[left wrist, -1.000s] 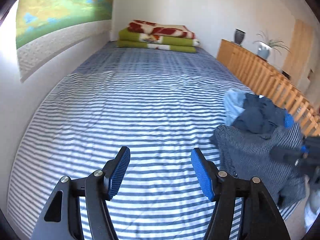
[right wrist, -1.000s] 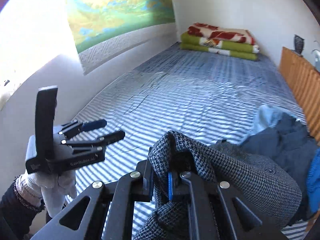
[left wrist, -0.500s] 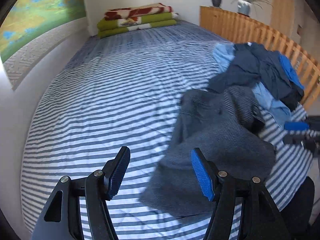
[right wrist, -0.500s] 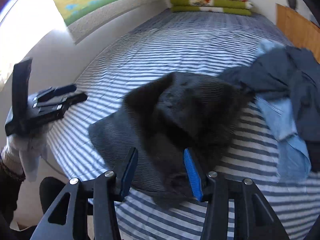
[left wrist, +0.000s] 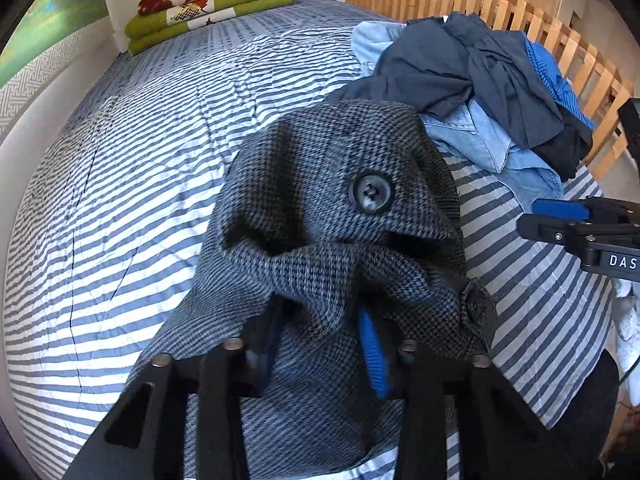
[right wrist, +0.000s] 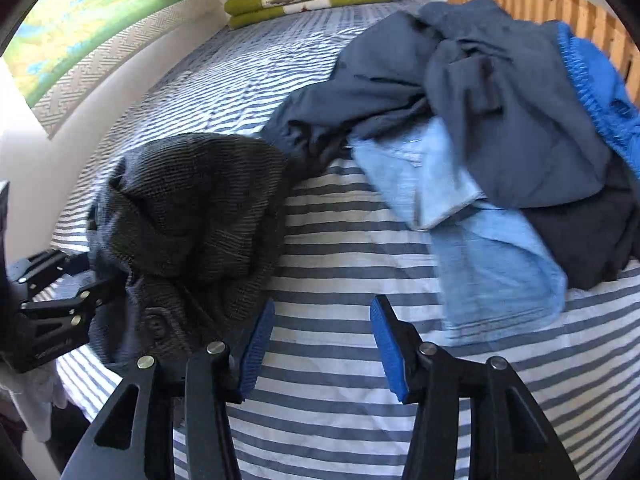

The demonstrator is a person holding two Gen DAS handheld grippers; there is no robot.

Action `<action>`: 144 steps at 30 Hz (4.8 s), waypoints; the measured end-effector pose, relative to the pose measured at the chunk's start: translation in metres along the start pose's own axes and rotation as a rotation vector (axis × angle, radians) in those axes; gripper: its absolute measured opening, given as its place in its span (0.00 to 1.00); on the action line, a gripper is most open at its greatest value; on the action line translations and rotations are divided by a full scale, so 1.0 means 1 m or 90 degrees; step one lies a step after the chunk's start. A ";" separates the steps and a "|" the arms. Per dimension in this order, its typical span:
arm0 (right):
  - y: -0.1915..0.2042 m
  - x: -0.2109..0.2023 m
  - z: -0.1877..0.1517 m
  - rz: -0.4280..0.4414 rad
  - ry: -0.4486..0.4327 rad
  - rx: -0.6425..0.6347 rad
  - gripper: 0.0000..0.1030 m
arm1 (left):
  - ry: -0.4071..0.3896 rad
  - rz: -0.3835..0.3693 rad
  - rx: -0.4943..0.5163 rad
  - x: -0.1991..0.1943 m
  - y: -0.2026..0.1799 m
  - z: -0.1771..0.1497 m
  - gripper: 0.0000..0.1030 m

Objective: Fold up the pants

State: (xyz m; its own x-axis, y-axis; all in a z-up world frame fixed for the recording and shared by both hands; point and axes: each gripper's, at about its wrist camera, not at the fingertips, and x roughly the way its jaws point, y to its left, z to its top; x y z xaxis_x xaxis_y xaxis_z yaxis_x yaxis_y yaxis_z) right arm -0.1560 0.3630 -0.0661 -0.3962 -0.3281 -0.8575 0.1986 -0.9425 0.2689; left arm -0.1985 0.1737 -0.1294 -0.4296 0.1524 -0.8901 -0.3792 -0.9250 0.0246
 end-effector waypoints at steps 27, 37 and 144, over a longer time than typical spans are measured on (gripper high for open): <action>0.375 0.060 0.148 0.110 0.008 -0.417 0.23 | -0.119 0.100 -0.187 -0.121 0.201 -0.104 0.66; 0.241 0.030 0.173 0.077 -0.018 -0.261 0.52 | -0.101 0.084 -0.168 -0.077 0.236 -0.083 0.72; 0.243 0.103 -0.024 0.074 0.146 -0.233 0.53 | 0.020 0.102 -0.327 -0.171 0.113 -0.213 0.83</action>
State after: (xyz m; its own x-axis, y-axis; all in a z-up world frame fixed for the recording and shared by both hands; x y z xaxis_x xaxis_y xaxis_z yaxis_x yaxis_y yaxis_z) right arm -0.1265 0.1017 -0.0997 -0.1521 -0.3691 -0.9168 0.5508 -0.8019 0.2314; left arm 0.0067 -0.0311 -0.0714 -0.4215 -0.0079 -0.9068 0.1428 -0.9881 -0.0578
